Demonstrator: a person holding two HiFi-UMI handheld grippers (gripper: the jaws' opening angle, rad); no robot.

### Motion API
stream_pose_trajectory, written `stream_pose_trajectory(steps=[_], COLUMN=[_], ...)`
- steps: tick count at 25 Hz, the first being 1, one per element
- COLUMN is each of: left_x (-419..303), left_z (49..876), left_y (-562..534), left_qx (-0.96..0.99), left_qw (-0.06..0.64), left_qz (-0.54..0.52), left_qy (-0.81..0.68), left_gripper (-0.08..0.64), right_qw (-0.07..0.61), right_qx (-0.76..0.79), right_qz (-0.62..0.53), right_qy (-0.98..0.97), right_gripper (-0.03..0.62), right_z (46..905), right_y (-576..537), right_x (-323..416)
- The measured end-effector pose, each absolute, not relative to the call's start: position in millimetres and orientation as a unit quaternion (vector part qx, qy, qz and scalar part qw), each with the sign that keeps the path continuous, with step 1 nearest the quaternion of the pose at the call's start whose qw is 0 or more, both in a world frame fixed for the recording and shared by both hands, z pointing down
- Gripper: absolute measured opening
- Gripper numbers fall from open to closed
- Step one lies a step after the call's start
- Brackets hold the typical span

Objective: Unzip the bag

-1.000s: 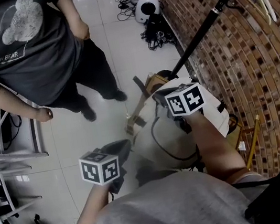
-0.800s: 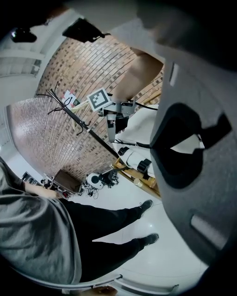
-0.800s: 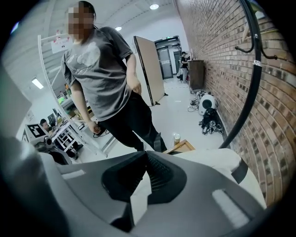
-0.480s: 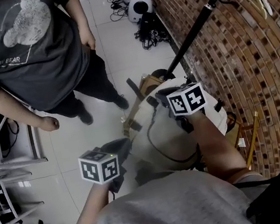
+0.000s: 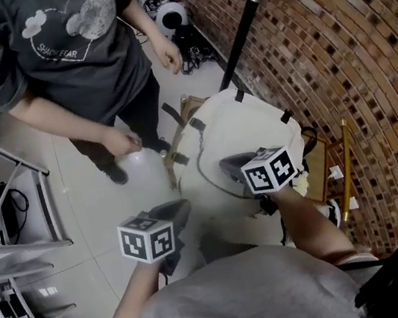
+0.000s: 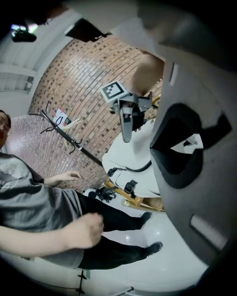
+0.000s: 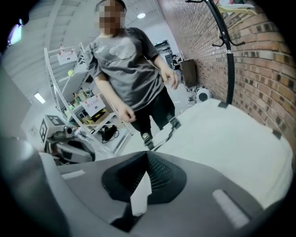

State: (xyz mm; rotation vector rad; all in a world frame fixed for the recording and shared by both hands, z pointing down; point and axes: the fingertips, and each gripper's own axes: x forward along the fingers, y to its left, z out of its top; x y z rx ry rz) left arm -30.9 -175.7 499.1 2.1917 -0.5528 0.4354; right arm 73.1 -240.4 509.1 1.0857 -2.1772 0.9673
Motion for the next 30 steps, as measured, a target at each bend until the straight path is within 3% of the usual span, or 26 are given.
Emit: stream_pose_trajectory(steps=[9, 20, 25, 30], left_x=[-21.0, 6.5, 31.1, 30.9], left_z=[502.0, 492.7, 491.5, 452.3], left_y=[-19.9, 148.2, 280.1, 329.2], left_qx=[0.881, 0.897, 0.895, 0.912], left_qw=[0.393, 0.353, 0.361, 0.323], left_qz=[0.231, 0.239, 0.241, 0.226], left_qy=[-0.126, -0.119, -0.104, -0.111], left_gripper=[0.002, 0.002, 0.002, 0.002], right_qw=[0.213, 0.155, 0.161, 0.152], right_qx=[0.371, 0.390, 0.386, 0.396], right_qz=[0.436, 0.415, 0.426, 0.389], right_qy=[-0.792, -0.807, -0.802, -0.818], right_gripper=[0.002, 0.002, 0.002, 0.002], right_z=[525.4, 503.1, 510.1, 471.6], right_y=[-9.9, 165.7, 291.5, 337.5], right_x=[17.8, 38.7, 60.4, 61.5])
